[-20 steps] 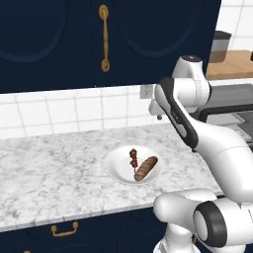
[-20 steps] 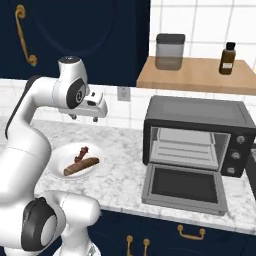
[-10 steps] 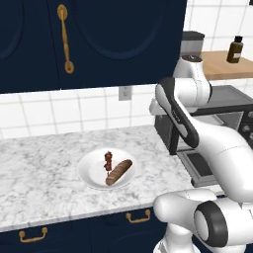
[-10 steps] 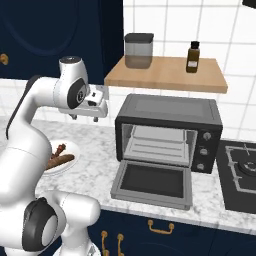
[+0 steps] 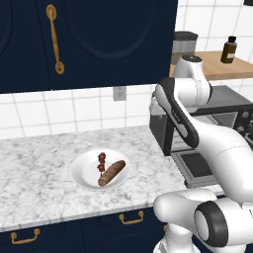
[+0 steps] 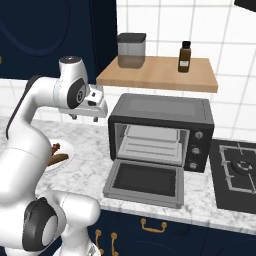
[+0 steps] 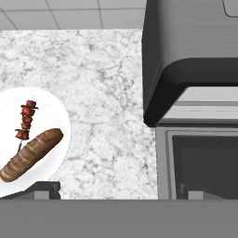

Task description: Pick up the kebab skewer and baguette bread, and place them inside the toaster oven. Close the toaster oven door and start by setting the timer.

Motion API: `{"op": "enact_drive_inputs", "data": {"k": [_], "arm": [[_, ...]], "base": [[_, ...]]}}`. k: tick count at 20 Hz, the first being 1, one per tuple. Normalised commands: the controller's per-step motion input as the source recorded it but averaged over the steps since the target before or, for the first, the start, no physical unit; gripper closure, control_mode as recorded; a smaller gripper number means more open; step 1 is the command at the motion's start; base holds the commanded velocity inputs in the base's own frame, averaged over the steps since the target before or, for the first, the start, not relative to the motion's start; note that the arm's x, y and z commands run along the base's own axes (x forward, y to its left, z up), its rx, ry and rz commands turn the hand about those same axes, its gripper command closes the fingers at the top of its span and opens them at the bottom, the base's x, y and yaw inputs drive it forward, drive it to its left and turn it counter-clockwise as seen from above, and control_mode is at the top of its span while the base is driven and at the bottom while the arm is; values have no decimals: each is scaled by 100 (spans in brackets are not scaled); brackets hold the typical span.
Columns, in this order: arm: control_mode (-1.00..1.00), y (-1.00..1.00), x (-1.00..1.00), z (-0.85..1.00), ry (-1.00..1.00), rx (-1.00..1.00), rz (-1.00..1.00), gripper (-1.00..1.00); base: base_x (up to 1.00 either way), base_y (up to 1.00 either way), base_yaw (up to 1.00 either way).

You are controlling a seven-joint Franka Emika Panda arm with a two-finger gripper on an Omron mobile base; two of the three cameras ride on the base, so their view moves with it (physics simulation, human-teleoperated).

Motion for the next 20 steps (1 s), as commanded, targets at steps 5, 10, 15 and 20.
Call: {"op": "enact_drive_inputs", "data": {"k": [5,10,15,20], "arm": [[100,0,0,0,0,0,0,-100],[-100,0,0,0,0,0,0,-100],[-100,0,0,0,0,0,0,-100],[-100,-1,-15,-5,-1,0,1,-100]], "base": [[0,0,0],[0,0,0],[0,0,0],[0,0,0]]}}
